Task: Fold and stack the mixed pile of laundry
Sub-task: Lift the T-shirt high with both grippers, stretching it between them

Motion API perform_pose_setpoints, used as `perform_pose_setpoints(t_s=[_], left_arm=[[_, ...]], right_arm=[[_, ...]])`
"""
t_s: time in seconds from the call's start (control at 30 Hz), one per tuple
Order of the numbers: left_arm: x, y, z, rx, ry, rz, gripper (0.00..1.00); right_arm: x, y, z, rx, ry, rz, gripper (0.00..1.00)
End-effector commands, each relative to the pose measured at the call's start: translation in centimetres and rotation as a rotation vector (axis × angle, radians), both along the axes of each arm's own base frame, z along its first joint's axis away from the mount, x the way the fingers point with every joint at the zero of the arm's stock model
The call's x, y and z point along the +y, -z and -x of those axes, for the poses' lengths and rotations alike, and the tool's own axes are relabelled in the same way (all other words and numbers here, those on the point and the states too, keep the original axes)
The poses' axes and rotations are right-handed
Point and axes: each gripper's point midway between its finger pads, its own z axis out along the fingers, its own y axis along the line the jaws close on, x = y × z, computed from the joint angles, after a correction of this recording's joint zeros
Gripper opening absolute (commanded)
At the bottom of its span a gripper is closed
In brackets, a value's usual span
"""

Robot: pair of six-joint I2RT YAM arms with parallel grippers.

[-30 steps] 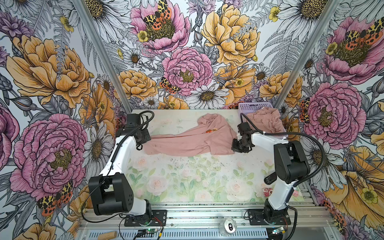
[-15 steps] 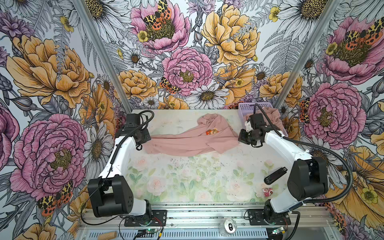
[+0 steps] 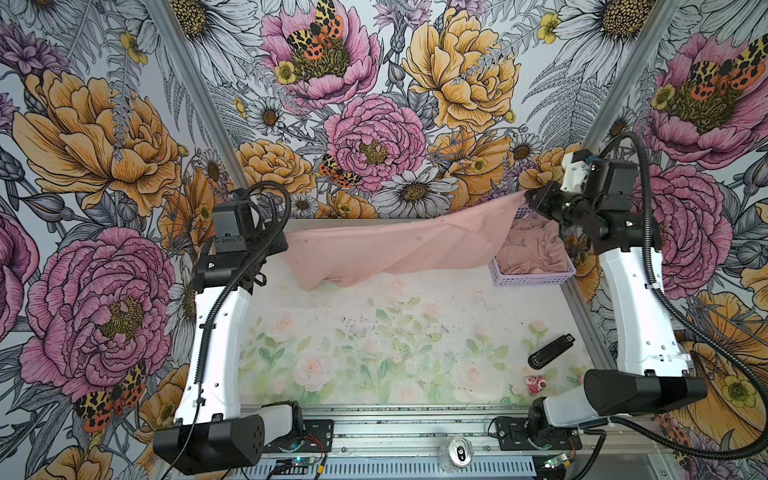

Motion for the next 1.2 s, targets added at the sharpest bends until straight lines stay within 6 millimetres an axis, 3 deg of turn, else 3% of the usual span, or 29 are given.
perform_pose_setpoints(t_s=[0.0, 0.23, 0.37, 0.5, 0.6, 0.77, 1.17], left_arm=[[-0.8, -5.6, 0.8, -0.159, 0.034, -0.021, 0.00], [-1.1, -15.1, 3.4, -0.407, 0.026, -0.062, 0.00], [-1.0, -19.6, 5.1, -0.516, 0.008, -0.096, 0.00], [-0.7, -22.9, 5.8, -0.588, -0.014, -0.137, 0.00], [-0.5, -24.3, 5.2, -0.611, -0.025, -0.150, 0.00], [-0.6, -25.3, 2.4, -0.627, -0.012, -0.127, 0.00], [-0.4, -23.8, -9.0, -0.634, 0.072, 0.098, 0.00]], right_arm=[[0.1, -4.3, 1.4, -0.091, -0.017, -0.021, 0.00], [0.3, -12.1, 5.3, -0.295, -0.018, 0.012, 0.00], [0.5, -15.5, 7.6, -0.395, -0.023, 0.015, 0.00], [0.5, -18.4, 9.3, -0.487, -0.016, 0.022, 0.00], [0.4, -20.1, 9.7, -0.544, -0.006, 0.024, 0.00], [0.1, -20.6, 7.2, -0.570, 0.004, 0.007, 0.00], [-2.3, -21.0, -2.8, -0.687, 0.080, -0.017, 0.00]])
